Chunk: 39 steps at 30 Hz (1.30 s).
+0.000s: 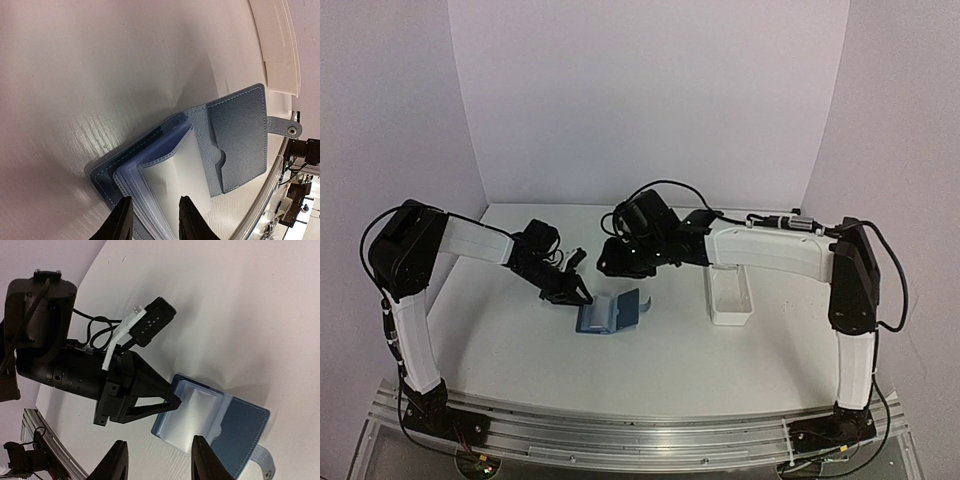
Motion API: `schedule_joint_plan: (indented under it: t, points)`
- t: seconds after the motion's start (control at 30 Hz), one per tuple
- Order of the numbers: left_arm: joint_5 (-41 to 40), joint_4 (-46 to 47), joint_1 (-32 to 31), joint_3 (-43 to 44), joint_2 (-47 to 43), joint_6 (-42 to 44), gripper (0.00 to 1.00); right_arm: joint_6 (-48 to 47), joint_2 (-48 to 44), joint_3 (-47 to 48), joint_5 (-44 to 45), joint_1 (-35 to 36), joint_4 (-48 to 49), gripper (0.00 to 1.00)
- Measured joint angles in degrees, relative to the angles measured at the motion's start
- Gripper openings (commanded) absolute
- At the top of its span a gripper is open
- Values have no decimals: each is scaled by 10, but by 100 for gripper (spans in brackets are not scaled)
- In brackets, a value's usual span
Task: Put the credit cards into the card holder
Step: Open the card holder at the center of the board.
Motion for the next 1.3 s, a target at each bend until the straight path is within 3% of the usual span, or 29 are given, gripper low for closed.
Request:
schedule_joint_plan:
  t: [0.13, 0.37, 0.57, 0.77, 0.93, 1.0, 1.13, 1.3]
  points:
    - [-9, -29, 3, 16, 0, 0, 36, 2, 31, 16, -17, 8, 5, 25]
    - [-21, -67, 15, 36, -7, -6, 52, 32, 104, -43, -62, -21, 2, 21]
    - [-26, -76, 15, 29, -9, -16, 64, 57, 111, -79, -91, -37, 44, 21]
    - [1, -70, 14, 21, -9, -18, 65, 71, 105, -97, -102, -40, 70, 21]
    - [33, -52, 4, 12, -9, -19, 51, 73, 103, -104, -103, -40, 77, 21]
    - [39, -50, 3, 7, -9, -20, 51, 73, 102, -107, -103, -40, 81, 21]
    - [72, -40, 9, 3, -10, -33, 58, 76, 99, -115, -108, -42, 92, 20]
    - [118, -5, 60, -18, -46, -45, 74, 78, 98, -119, -110, -43, 99, 20]
